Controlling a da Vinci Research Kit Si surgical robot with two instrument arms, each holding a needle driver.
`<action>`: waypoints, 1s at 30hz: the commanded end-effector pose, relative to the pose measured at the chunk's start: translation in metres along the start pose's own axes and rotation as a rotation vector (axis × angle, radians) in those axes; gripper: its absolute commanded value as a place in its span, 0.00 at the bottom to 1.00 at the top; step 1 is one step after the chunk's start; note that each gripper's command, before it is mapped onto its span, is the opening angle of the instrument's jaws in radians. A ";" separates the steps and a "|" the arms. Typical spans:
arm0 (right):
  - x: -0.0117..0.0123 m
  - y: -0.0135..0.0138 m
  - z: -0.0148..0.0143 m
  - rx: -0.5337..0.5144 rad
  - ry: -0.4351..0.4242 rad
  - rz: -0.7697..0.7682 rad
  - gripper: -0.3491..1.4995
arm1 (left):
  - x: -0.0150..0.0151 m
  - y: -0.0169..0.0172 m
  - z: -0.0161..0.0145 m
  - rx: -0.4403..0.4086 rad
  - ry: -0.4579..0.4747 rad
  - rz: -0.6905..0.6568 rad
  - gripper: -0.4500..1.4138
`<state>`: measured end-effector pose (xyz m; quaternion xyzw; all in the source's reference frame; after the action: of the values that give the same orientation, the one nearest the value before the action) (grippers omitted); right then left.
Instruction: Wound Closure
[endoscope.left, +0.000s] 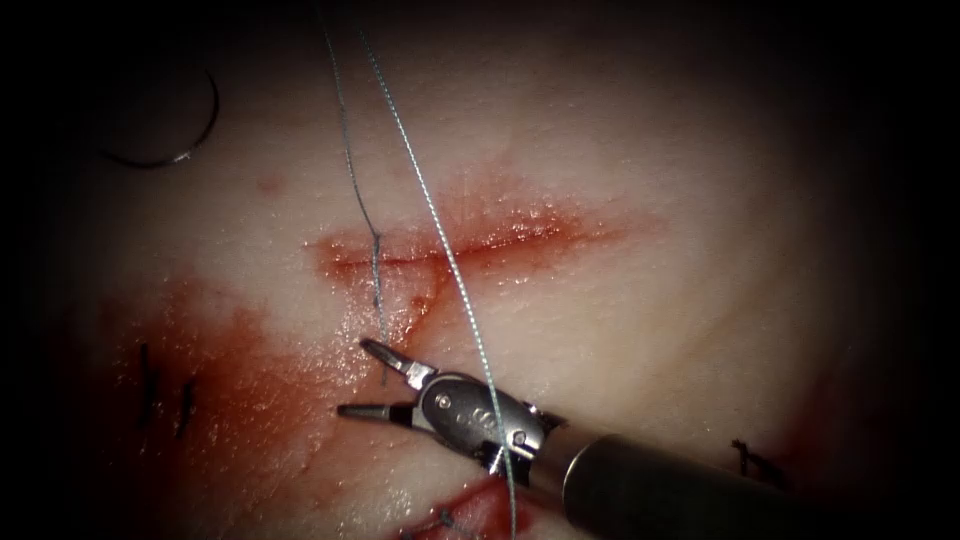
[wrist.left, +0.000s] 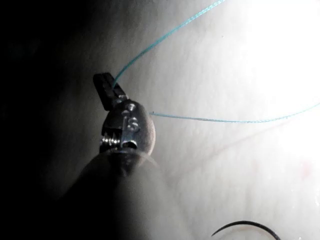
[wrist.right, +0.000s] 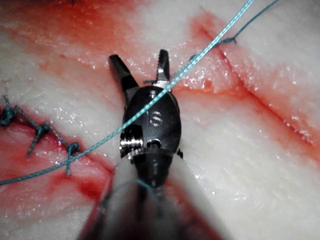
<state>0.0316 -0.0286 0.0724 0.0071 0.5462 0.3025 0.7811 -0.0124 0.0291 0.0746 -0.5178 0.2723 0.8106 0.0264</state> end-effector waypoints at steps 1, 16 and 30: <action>0.0003 -0.0003 0.0008 0.021 0.010 0.002 0.93 | 0.0016 0.0005 0.0002 -0.032 0.049 -0.028 0.00; 0.0034 0.0001 -0.0014 0.163 -0.002 0.033 0.89 | 0.0124 0.0078 -0.0075 -0.380 0.506 -0.171 0.00; 0.0051 0.0084 0.0031 0.185 -0.020 0.017 0.70 | 0.0160 0.0155 -0.0123 -0.541 0.440 -0.241 0.00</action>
<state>0.0305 -0.0190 0.0718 0.0891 0.5618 0.2583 0.7809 -0.0143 0.0051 0.0630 -0.7000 -0.0222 0.7101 -0.0724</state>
